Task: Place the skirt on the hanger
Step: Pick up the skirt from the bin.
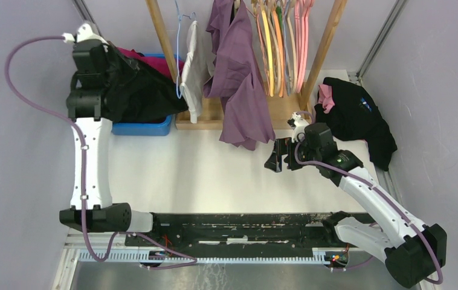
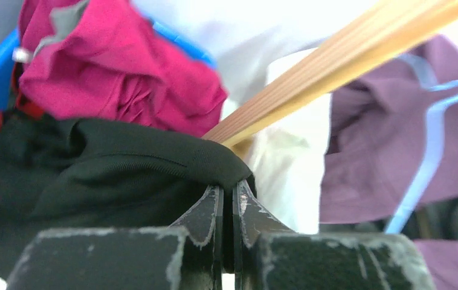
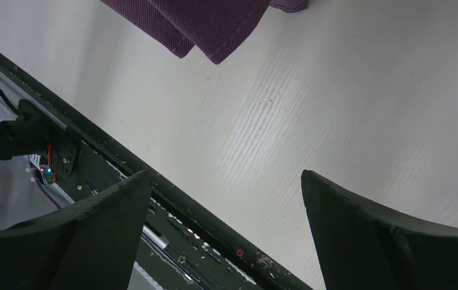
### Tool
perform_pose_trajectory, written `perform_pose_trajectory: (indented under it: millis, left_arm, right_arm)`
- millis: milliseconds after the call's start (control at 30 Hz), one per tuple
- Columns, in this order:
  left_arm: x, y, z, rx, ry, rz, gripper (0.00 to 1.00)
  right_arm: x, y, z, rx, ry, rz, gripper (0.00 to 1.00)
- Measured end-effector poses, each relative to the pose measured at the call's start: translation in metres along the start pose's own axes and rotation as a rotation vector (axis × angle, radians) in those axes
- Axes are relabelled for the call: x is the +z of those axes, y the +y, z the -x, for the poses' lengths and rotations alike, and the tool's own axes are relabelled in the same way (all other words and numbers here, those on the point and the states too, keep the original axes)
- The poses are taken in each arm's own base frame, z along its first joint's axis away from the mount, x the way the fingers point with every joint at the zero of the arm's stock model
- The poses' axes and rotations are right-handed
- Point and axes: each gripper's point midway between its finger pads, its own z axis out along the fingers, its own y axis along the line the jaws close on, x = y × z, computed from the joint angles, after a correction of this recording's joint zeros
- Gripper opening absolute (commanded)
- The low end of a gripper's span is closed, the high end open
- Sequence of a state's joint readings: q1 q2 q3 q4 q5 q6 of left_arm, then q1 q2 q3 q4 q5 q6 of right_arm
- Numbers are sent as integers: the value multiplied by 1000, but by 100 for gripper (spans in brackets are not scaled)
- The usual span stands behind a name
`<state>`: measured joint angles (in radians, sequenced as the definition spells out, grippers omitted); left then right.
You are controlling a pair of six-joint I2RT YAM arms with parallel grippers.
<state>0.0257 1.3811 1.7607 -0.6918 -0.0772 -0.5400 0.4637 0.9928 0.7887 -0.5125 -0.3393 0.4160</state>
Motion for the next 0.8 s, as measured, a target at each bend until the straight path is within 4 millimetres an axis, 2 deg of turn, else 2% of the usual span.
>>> perform_pose_trajectory:
  millis: [100,233,367,500,633,800]
  left_arm:
    - [-32,-31,33,2,-48,-110,6]
    - [-77,-69,68,7,-108,-262,8]
    - [-111,-96,85,23,-137,-399,9]
    - [-135,-114,83,30,-110,-511,9]
    - [-152,-125,71,12,-57,-599,9]
    - [-163,-124,33,-25,47,-682,10]
  right_arm:
    - [-2,1,1,2,-4,1,100]
    - [-7,4,2,1,-13,5,100]
    - [-10,4,1,2,-15,4,100]
    - [-12,4,0,2,-14,1,100]
    - [-13,4,0,1,-16,-3,100]
    - [-15,2,4,0,-24,-20,100]
